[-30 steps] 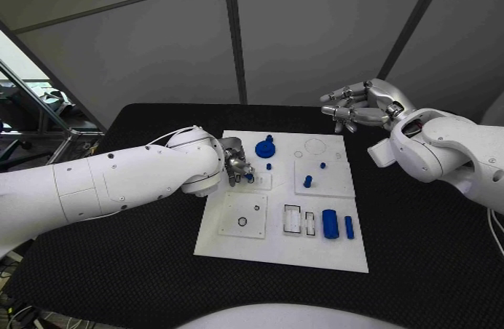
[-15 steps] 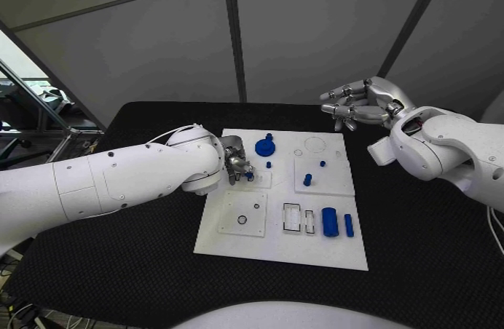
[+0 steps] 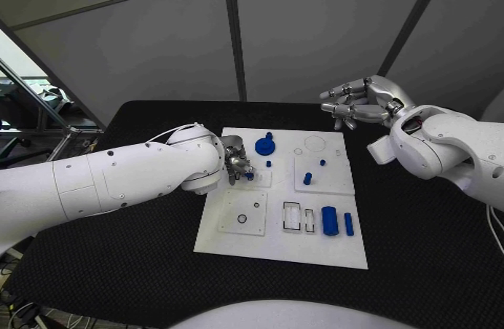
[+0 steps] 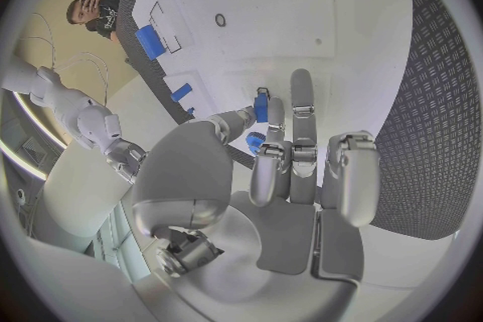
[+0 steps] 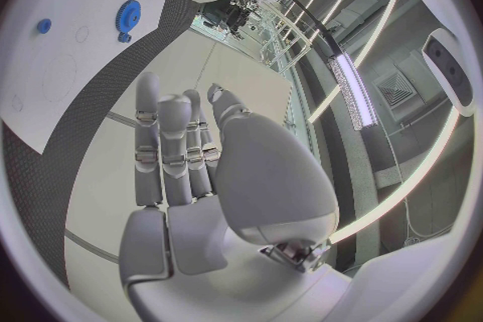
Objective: Assemble the parts on the task board
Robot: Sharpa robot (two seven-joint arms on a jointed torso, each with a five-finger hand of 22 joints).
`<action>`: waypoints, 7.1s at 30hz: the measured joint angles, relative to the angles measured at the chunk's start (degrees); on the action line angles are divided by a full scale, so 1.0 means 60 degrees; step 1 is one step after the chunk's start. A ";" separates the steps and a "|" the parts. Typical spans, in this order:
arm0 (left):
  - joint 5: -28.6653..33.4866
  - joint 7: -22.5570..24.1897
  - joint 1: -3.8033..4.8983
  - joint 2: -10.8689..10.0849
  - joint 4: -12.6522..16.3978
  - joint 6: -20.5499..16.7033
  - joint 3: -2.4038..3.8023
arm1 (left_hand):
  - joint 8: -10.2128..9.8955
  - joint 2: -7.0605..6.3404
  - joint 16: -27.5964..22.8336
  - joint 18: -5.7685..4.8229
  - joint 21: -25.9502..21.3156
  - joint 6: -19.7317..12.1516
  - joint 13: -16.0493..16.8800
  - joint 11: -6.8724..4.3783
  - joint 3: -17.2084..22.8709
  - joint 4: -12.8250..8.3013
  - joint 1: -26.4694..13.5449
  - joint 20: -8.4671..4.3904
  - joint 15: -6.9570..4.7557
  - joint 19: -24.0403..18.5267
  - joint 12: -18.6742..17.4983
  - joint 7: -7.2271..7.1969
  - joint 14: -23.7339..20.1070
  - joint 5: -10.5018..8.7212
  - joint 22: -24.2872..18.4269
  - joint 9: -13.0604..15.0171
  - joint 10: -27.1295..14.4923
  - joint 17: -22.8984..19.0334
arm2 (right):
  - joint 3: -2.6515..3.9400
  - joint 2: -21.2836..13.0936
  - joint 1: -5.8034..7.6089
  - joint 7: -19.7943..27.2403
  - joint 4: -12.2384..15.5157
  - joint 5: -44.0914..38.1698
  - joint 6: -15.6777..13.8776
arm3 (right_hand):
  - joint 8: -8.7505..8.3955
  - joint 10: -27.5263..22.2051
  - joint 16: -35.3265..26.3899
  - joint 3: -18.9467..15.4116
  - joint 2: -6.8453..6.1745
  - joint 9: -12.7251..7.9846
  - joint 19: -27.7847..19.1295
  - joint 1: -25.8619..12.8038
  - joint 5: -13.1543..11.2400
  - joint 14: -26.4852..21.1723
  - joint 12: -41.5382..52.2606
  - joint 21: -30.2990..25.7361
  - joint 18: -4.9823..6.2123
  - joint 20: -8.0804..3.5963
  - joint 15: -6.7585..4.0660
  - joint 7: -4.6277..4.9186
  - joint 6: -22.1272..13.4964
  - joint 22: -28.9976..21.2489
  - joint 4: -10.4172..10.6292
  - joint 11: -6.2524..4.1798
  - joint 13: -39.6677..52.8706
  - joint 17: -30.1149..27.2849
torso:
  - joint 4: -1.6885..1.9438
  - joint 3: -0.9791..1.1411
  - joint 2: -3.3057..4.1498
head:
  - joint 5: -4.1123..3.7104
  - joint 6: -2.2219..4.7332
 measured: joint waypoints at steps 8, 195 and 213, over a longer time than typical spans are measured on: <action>-0.0002 0.0000 0.0000 -0.0003 0.0014 0.0073 -0.0005 | -0.0073 -0.0012 0.0000 0.0001 0.0000 0.0003 -0.0001 0.0000 -0.0035 -0.0035 0.0011 0.0000 0.0000 0.0000 0.0000 0.0000 0.0000 -0.0001 0.0000 -0.0054 0.0000 0.0009 | 0.0000 0.0006 0.0000 0.0001 -0.0006 -0.0001 0.0006 | 0.0000 0.0000 0.0000 0.0000 0.0000 0.0000 0.0000 0.0000 0.0000 0.0000 0.0000 0.0000 0.0000 0.0000 0.0000 0.0000 0.0000 0.0000 0.0000 0.0000 0.0000 0.0000 | 0.0003 -0.0001 -0.0002 | 0.0000 -0.0015; 0.0761 0.0649 0.0952 0.1788 -0.4554 0.3434 0.0292 | -0.0661 0.1411 -0.0149 0.0015 -0.0887 -0.0131 0.0002 0.0182 -0.5672 0.1705 0.1457 0.0115 0.0134 -0.0114 -0.1174 0.0179 -0.0067 0.0013 0.0000 -0.1168 -0.0082 0.0139 | -0.0005 0.0161 -0.0003 0.0029 -0.0201 -0.0028 0.0065 | 0.0039 0.0000 -0.0212 0.0054 -0.0038 0.0001 0.0100 -0.0038 0.0270 0.0070 0.0000 -0.0121 -0.0002 0.0032 0.0001 0.0035 -0.0035 -0.0096 0.0054 0.0000 -0.0085 0.0021 | 0.0009 0.0003 -0.0005 | -0.0051 0.0012; 0.0757 0.0673 0.0952 0.1764 -0.4534 0.3477 0.0292 | -0.0618 0.1623 -0.0149 0.0014 -0.0850 -0.0030 0.0042 0.0129 -0.5172 0.1340 0.2053 0.0066 0.0099 -0.0066 -0.1164 0.0074 -0.0032 0.0013 0.0000 -0.1230 -0.0029 0.0138 | -0.0005 0.0173 -0.0003 0.0029 -0.0211 -0.0032 0.0080 | 0.0039 0.0000 -0.0212 0.0054 -0.0038 0.0001 0.0100 -0.0038 0.0270 0.0070 0.0000 -0.0120 -0.0001 0.0033 0.0001 0.0035 -0.0035 -0.0095 0.0054 0.0000 -0.0085 0.0019 | 0.0008 0.0000 -0.0005 | -0.0036 -0.0017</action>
